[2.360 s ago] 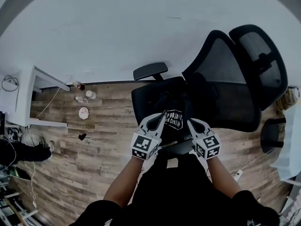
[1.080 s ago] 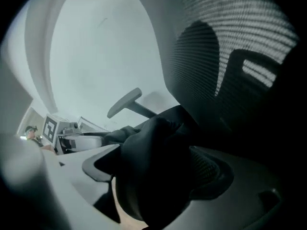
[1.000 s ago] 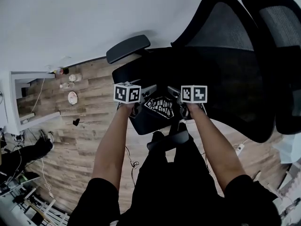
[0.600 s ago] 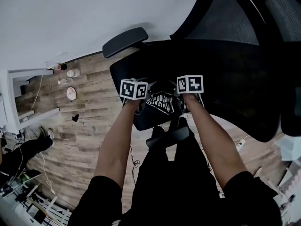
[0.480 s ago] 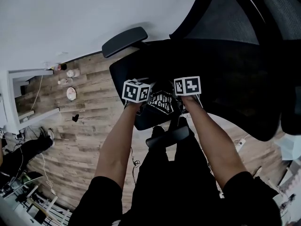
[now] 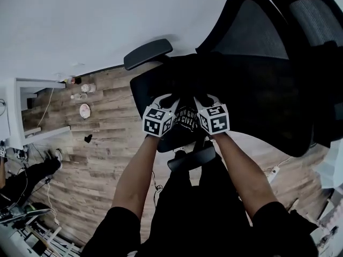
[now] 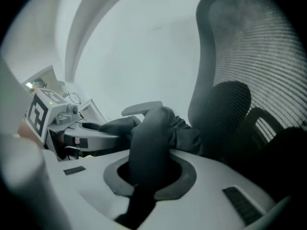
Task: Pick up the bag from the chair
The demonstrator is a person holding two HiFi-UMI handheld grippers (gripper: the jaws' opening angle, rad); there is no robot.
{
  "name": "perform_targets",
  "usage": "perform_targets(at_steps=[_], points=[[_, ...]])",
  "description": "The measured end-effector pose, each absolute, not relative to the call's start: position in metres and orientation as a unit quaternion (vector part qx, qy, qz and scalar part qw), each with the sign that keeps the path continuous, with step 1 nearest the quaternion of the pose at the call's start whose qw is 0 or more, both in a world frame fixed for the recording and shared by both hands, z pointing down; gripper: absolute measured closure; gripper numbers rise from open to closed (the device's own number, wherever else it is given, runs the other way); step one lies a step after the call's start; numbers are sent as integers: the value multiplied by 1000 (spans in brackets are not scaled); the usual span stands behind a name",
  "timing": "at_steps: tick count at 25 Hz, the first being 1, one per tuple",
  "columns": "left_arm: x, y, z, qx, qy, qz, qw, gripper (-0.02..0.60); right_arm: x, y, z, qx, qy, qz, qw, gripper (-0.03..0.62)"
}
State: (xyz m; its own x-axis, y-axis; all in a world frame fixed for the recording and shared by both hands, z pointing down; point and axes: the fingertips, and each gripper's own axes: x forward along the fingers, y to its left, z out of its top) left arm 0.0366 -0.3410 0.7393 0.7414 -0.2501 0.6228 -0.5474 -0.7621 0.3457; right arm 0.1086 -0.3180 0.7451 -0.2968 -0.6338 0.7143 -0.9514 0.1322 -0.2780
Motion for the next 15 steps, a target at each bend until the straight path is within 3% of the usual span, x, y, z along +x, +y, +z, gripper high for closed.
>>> perform_targets(at_steps=[10,15], points=[[15,-331,663,926,-251,187,212,518,91,-315,672,546,-770,292,152,546],[13,-340,589,945,-264,140,136,518,90,-330,598,543,-803,215,119,546]])
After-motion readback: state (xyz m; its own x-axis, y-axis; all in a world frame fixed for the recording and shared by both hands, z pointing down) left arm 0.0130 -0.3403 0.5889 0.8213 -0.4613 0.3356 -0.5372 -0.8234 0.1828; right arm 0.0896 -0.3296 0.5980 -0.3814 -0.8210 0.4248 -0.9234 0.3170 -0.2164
